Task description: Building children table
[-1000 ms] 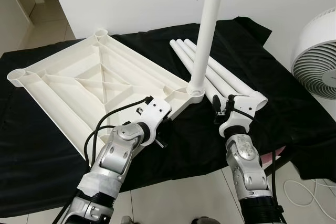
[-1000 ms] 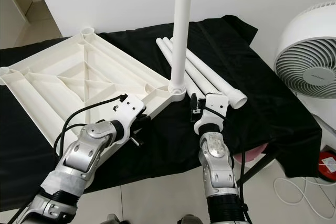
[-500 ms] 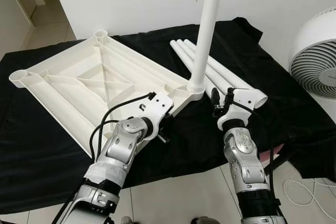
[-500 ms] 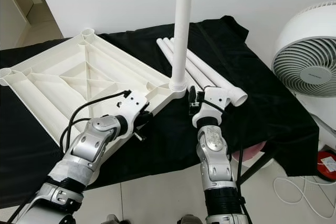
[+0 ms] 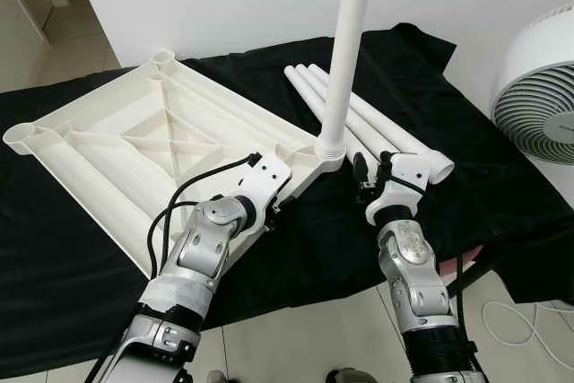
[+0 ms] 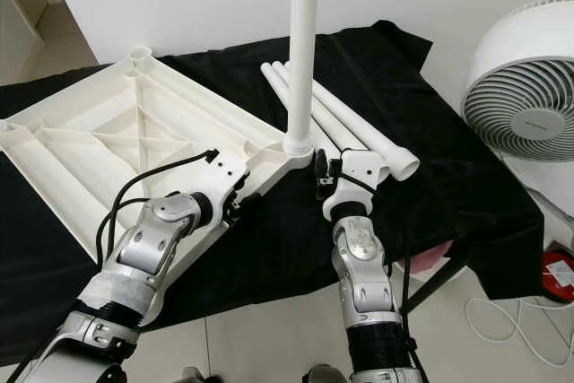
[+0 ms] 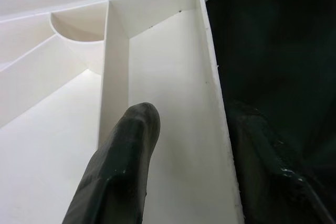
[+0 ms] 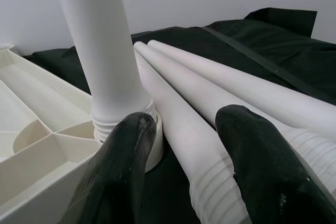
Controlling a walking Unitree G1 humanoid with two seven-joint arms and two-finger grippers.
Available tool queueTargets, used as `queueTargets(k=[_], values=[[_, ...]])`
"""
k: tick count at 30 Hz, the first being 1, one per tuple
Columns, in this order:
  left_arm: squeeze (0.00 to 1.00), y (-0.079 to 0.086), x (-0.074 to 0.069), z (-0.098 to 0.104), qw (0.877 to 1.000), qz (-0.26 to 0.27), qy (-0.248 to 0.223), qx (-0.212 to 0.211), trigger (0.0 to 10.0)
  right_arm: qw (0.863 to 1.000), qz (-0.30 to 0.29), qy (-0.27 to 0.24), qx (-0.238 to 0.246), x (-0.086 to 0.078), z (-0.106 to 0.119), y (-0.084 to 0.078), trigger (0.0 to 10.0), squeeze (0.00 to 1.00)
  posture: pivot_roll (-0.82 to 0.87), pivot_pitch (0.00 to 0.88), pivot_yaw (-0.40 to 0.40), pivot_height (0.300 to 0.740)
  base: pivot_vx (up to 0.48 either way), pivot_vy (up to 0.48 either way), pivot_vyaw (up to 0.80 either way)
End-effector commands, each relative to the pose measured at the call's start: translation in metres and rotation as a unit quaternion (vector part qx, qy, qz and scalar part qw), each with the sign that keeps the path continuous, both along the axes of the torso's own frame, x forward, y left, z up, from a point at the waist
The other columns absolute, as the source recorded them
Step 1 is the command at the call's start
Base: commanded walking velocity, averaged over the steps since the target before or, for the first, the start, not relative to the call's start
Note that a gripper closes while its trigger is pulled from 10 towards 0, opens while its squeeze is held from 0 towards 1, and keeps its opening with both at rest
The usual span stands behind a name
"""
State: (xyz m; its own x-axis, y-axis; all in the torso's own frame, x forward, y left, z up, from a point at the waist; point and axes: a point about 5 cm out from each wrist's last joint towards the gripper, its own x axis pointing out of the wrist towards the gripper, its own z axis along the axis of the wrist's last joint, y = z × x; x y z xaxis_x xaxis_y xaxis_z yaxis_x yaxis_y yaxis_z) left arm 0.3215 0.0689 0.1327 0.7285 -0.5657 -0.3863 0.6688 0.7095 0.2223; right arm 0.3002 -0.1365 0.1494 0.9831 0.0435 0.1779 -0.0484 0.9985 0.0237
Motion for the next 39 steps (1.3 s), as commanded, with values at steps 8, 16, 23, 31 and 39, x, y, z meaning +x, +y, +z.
queueTargets(k=[8, 16, 23, 31, 39], values=[[0.00, 0.049, 0.006, -0.030, 0.972, 0.226, 0.003, 0.069, 10.0, 1.000, 0.007, 0.007, -0.004, -0.006, -0.002, 0.002, 10.0, 0.00, -0.15, 0.108, 0.094, 0.740, 0.000, 0.000, 0.00], [0.00, 0.056, 0.006, -0.031, 0.965, 0.250, 0.003, 0.071, 10.0, 1.000, 0.008, 0.009, -0.004, -0.007, -0.003, 0.002, 10.0, 0.00, -0.15, 0.114, 0.092, 0.740, 0.000, 0.000, 0.00], [1.00, 0.045, -0.001, -0.034, 0.978, 0.199, 0.007, 0.065, 10.0, 1.000, 0.018, 0.009, -0.008, -0.008, -0.002, 0.004, 10.0, 0.00, -0.15, 0.117, 0.091, 0.740, 0.000, 0.000, 0.00], [1.00, 0.051, -0.005, -0.033, 0.975, 0.214, 0.013, 0.062, 10.0, 0.999, 0.029, 0.007, -0.011, -0.011, -0.002, 0.007, 10.0, 0.00, -0.15, 0.121, 0.095, 0.740, 0.000, 0.000, 0.00], [0.00, 0.058, -0.001, -0.031, 0.972, 0.230, 0.007, 0.057, 10.0, 0.999, 0.032, 0.008, -0.010, -0.013, -0.002, 0.008, 10.0, 0.00, -0.15, 0.123, 0.096, 0.740, 0.000, 0.000, 0.00]])
